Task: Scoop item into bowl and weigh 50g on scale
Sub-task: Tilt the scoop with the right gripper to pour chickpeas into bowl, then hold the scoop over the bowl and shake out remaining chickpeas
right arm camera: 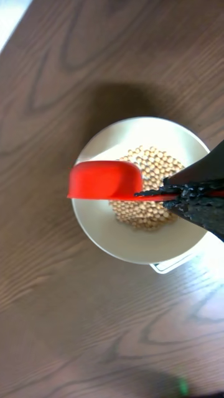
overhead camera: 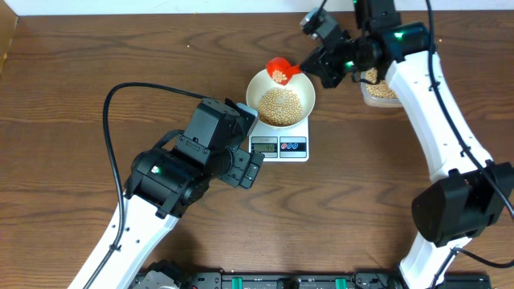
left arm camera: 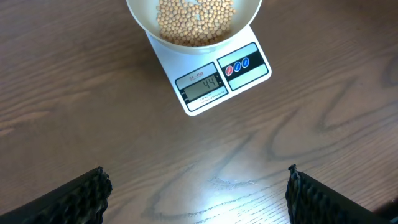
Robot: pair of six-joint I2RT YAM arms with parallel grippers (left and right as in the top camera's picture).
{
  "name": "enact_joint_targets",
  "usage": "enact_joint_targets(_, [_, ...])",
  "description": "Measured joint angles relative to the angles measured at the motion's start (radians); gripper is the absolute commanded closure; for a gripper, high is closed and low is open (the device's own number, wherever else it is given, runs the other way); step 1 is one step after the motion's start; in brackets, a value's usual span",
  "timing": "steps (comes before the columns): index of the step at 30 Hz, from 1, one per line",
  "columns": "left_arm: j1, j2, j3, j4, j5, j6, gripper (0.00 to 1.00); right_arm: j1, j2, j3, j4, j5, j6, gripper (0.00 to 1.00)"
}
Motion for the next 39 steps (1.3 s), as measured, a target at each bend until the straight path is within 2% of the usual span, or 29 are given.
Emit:
enact_joint_targets(13, [0.0,0.0,0.0,0.0,0.0,0.0,0.08,0.0,0.0,0.0,-0.004,0.043,-0.001,0.99])
enact_joint_targets(21, [0.0,0.0,0.0,0.0,0.0,0.0,0.08,-0.028,0.0,0.0,-0.022,-0.006,-0.004,0.99])
enact_joint_targets(29, [0.0,0.0,0.0,0.0,0.0,0.0,0.08,-0.047,0.0,0.0,-0.11,-0.055,-0.097,0.99])
enact_joint_targets(39, [0.0,0.0,0.0,0.0,0.0,0.0,0.08,-0.045,0.0,0.0,-0.125,-0.08,-0.186,0.99])
